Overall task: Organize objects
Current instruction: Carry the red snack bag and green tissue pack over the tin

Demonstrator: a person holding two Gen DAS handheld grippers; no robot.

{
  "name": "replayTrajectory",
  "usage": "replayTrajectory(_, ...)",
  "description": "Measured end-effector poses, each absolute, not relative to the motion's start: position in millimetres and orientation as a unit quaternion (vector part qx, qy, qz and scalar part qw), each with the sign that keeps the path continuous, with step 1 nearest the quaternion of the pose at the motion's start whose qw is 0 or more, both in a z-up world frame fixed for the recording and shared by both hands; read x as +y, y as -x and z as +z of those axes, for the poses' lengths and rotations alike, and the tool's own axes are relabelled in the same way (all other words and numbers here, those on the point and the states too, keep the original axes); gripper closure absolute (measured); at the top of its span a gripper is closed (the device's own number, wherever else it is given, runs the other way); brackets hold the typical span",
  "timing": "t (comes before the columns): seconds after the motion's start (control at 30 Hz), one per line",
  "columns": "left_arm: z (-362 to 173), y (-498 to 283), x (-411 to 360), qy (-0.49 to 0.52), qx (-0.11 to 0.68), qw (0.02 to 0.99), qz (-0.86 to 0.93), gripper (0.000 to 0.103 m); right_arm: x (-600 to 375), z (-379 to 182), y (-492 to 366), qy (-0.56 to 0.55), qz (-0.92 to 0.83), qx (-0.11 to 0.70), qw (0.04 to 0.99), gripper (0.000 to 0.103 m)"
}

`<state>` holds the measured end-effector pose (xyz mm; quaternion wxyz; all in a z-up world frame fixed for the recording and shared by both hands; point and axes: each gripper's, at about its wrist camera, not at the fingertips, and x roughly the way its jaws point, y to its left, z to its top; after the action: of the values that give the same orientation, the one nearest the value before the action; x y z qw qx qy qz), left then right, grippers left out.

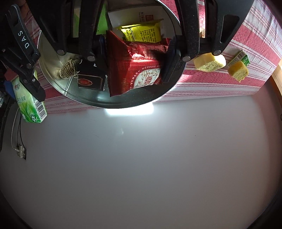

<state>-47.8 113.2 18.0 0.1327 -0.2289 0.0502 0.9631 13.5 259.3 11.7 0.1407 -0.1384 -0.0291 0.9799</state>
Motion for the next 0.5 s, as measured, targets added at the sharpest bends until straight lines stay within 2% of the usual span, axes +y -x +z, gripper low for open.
replayTrajectory(0.5, 8.5, 63.4, 114.6, 0.254, 0.051, 0.144, 0.955, 0.048, 251.7, -2.7, 0.8, 0.183, 0.975, -0.027, 0.12, 0.05)
